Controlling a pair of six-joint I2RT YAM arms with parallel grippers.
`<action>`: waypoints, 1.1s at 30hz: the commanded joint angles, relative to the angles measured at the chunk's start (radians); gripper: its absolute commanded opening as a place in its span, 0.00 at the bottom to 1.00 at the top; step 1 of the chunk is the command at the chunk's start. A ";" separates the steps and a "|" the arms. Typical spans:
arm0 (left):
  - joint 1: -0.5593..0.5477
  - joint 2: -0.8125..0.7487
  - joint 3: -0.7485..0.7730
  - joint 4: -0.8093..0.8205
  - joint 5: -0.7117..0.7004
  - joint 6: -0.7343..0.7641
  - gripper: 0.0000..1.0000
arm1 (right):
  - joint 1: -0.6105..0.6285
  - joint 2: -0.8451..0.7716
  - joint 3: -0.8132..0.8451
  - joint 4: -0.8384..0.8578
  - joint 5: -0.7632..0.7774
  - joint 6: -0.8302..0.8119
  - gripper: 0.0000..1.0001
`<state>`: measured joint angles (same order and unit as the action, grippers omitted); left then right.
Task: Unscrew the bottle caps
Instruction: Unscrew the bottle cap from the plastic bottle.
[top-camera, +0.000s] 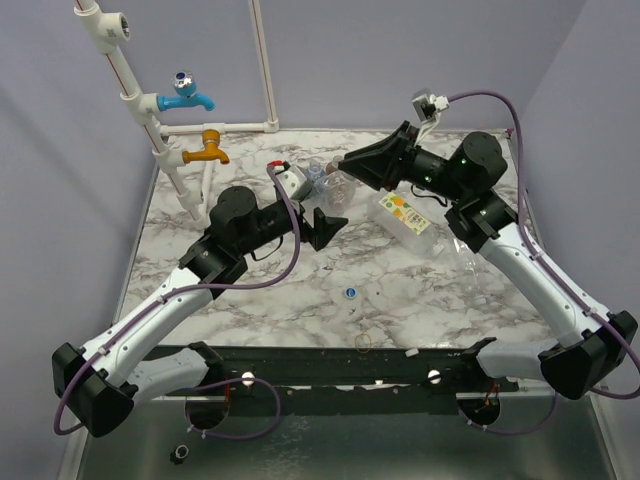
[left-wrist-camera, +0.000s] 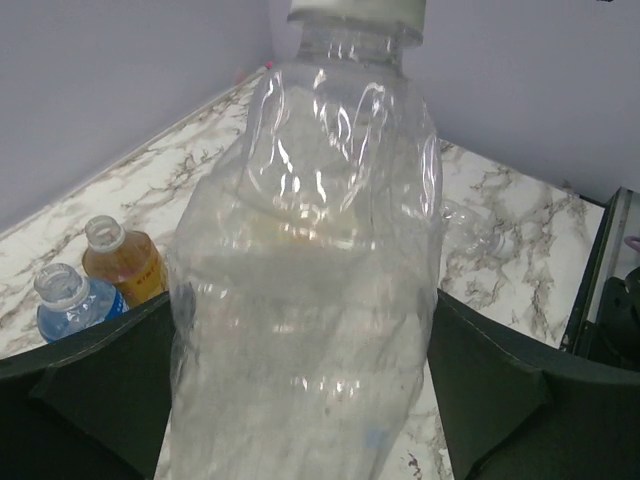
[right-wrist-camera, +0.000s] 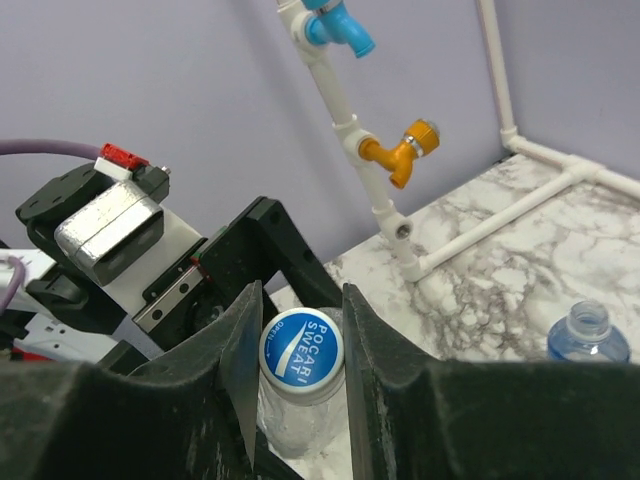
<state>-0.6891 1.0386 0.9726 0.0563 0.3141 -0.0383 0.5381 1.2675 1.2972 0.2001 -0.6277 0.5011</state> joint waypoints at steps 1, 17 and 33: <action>-0.007 0.010 0.029 0.042 -0.013 0.016 0.97 | 0.040 0.016 0.012 -0.062 0.043 -0.021 0.02; -0.006 -0.003 -0.010 -0.078 0.019 0.059 0.95 | 0.076 0.007 0.065 -0.161 0.141 -0.130 0.01; -0.007 0.041 0.020 -0.069 -0.018 0.043 0.28 | 0.129 0.020 0.082 -0.180 0.202 -0.176 0.04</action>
<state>-0.6910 1.0695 0.9737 -0.0097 0.3092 0.0074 0.6514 1.2831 1.3491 0.0330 -0.4721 0.3420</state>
